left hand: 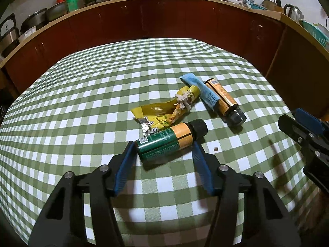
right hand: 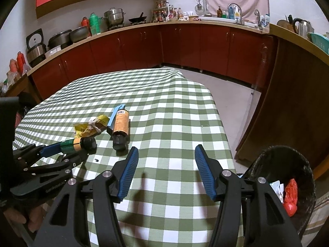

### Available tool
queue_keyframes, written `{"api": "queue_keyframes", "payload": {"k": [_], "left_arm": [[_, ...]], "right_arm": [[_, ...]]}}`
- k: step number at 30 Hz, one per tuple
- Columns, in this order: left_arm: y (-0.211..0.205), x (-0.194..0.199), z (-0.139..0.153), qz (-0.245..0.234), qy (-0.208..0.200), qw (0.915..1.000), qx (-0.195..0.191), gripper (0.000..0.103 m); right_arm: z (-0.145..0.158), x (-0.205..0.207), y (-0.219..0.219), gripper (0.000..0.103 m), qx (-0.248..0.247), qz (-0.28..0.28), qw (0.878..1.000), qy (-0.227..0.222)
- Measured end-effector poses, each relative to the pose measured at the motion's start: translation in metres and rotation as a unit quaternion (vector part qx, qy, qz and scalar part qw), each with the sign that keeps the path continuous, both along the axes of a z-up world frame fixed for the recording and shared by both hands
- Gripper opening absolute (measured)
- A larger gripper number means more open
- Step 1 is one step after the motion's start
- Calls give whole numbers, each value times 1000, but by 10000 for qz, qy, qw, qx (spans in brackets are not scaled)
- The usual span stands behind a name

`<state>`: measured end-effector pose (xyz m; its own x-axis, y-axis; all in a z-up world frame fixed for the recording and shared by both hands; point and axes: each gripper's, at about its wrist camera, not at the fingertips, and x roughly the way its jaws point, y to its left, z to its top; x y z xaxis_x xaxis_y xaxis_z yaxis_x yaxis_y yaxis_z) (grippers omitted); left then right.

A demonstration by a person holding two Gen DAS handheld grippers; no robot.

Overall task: Collect trash
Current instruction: 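Lower the open left tool around the green-orange spray can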

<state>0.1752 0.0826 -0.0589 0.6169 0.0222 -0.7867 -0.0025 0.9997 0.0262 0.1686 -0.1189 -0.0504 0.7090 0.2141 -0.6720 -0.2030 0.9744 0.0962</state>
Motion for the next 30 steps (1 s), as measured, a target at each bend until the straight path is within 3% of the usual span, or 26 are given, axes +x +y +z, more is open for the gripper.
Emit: {"api": "queue_keyframes", "payload": {"k": [30], "left_arm": [[73, -22, 2, 681, -19, 9977, 6, 55]], "right_arm": [[-2, 19, 51, 56, -153, 420, 9990, 97]]}}
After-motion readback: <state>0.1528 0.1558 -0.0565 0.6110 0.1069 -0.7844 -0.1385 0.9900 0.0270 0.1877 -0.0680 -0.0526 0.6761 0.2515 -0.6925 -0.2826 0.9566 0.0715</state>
